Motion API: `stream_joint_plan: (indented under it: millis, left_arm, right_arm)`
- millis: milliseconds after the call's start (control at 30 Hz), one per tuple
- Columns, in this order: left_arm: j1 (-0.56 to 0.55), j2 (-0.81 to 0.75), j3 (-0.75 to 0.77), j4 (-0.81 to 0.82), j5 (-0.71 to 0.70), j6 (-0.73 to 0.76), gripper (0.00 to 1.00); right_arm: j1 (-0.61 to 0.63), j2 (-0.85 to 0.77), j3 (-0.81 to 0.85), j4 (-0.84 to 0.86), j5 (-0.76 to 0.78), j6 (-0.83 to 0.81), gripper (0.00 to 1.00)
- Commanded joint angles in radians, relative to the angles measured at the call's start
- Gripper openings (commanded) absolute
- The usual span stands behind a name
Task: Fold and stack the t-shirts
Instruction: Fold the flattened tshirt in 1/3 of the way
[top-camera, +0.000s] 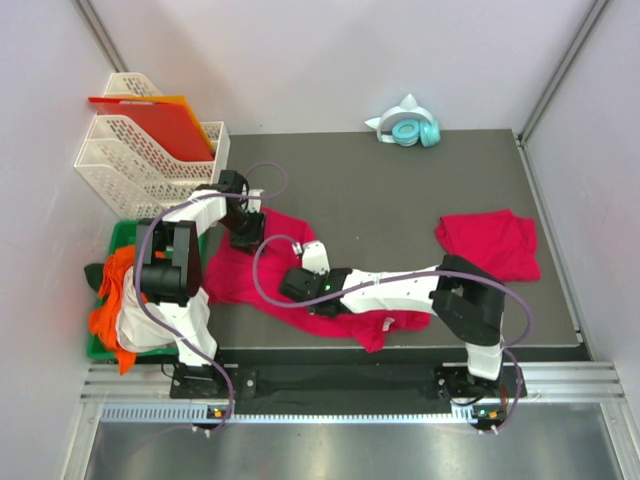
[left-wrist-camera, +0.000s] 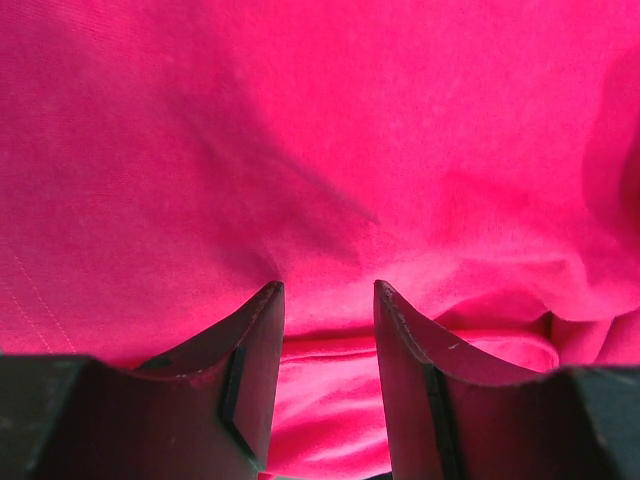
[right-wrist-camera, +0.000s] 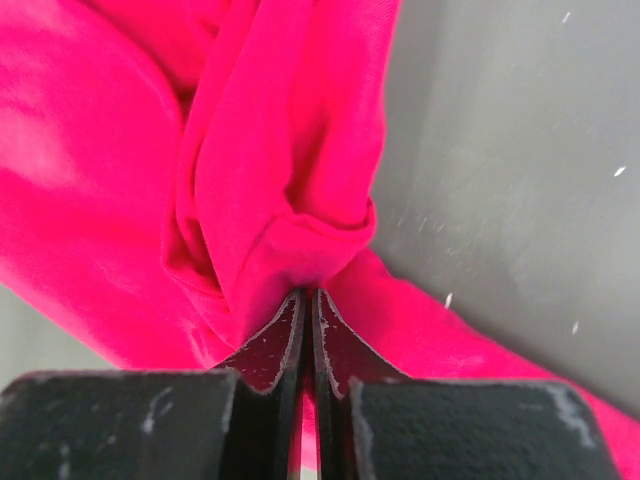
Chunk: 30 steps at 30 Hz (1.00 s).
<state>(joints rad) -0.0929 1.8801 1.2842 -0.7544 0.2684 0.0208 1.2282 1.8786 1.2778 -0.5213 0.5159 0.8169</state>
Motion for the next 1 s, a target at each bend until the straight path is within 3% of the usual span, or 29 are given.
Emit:
stream_joint_plan:
  millis: [0, 367, 667, 900, 967]
  left_arm:
    - [0.002, -0.019, 0.003, 0.004, 0.009, -0.007, 0.46]
    - [0.002, -0.016, 0.072, -0.035, 0.020, -0.005, 0.46]
    - [0.002, -0.004, 0.319, -0.126, 0.084, -0.007, 0.47]
    - [0.002, 0.054, 0.302, -0.142, 0.078, -0.004, 0.46]
    - [0.002, 0.053, 0.284, -0.132, 0.084, 0.001, 0.46]
  right_arm:
    - [0.056, 0.048, 0.031, -0.058, 0.047, 0.057, 0.00]
    - [0.088, 0.111, -0.014, -0.060, 0.013, 0.084, 0.00]
    - [0.093, 0.126, -0.074, -0.025, 0.000, 0.090, 0.00]
    - [0.102, 0.139, -0.089, -0.034, 0.007, 0.123, 0.00]
    - [0.093, 0.097, -0.075, -0.074, 0.059, 0.137, 0.08]
